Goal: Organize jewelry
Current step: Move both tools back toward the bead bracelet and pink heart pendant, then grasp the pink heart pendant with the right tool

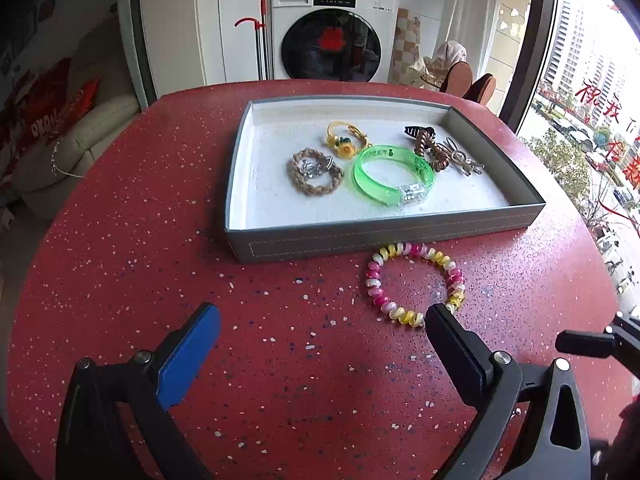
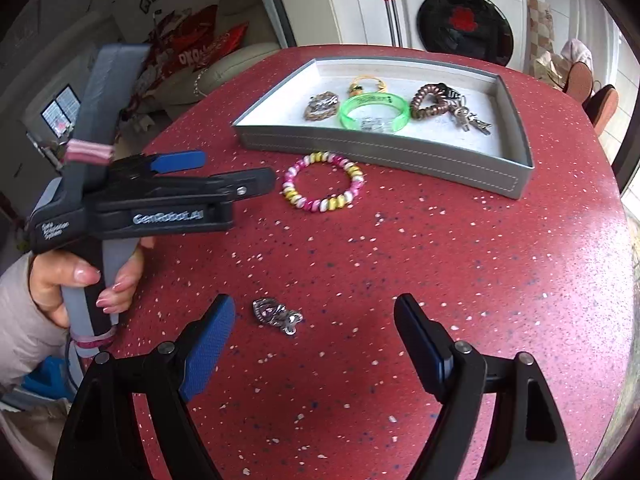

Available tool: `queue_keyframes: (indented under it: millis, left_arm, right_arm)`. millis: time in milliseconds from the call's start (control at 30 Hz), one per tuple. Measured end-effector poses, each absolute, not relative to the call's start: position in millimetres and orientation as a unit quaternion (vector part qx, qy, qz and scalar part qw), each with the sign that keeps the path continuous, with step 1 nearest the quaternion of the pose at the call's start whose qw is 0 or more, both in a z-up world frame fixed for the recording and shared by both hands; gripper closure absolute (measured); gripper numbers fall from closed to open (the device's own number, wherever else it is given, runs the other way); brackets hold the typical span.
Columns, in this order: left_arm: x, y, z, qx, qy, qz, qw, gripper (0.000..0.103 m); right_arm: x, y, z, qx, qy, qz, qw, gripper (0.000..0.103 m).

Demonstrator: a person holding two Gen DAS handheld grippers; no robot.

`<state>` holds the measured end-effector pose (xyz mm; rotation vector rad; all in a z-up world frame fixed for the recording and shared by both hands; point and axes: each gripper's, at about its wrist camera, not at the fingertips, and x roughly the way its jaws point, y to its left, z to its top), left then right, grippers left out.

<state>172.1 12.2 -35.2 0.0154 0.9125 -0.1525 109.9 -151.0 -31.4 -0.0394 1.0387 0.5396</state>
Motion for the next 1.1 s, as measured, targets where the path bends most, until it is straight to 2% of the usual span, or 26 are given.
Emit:
queue_keyframes:
  millis: [467,533,633,700,800,900,1033,1067,1100]
  left_arm:
    - [188.1,-6.3,-49.4,0.009,0.461,-0.085,0.883,0.0]
    - [189.5,-9.5,-48.1,0.014,0.46,-0.089,0.883,0.0]
    - [191.6,-14.0,-47.6,0.017,0.461,-0.095,0.882,0.0]
    - [192.8,-17.8,-47.6,0.022,0.463,-0.1,0.88,0.008]
    - [194.5,-24.7,-48.4,0.029,0.462,-0.108,0.88,0.009]
    - [195.9,-30.2,-49.5,0.037,0.462,-0.109,0.879,0.022]
    - [196.1,-34.7,-48.4,0.043,0.46,-0.115,0.879,0.022]
    - [196.3,-35.4,-48.9,0.045,0.46,-0.115,0.879,0.022]
    - [196.8,-36.5,-49.4,0.049,0.459,-0.115,0.88,0.023]
  right_arm:
    - [98.2,-115.5,-40.0,-0.091,0.477,0.261,0.834,0.021]
    - [98.2,-111.9,-41.5,-0.099,0.475,0.26,0.835,0.025]
    - [99.1,-107.8,-45.2,-0.104,0.472,0.256,0.837,0.041]
    - [98.8,-106.6,-45.2,-0.113,0.467,0.25,0.841,0.05]
    - [97.4,-104.3,-45.2,-0.121,0.464,0.249,0.841,0.058]
    - [94.6,-101.5,-45.4,-0.135,0.458,0.25,0.842,0.062]
    - [91.7,-100.0,-44.3,-0.135,0.457,0.251,0.843,0.073]
    - [91.4,-100.1,-43.9,-0.134,0.457,0.25,0.843,0.081]
    - [91.2,-100.1,-43.9,-0.133,0.458,0.25,0.843,0.084]
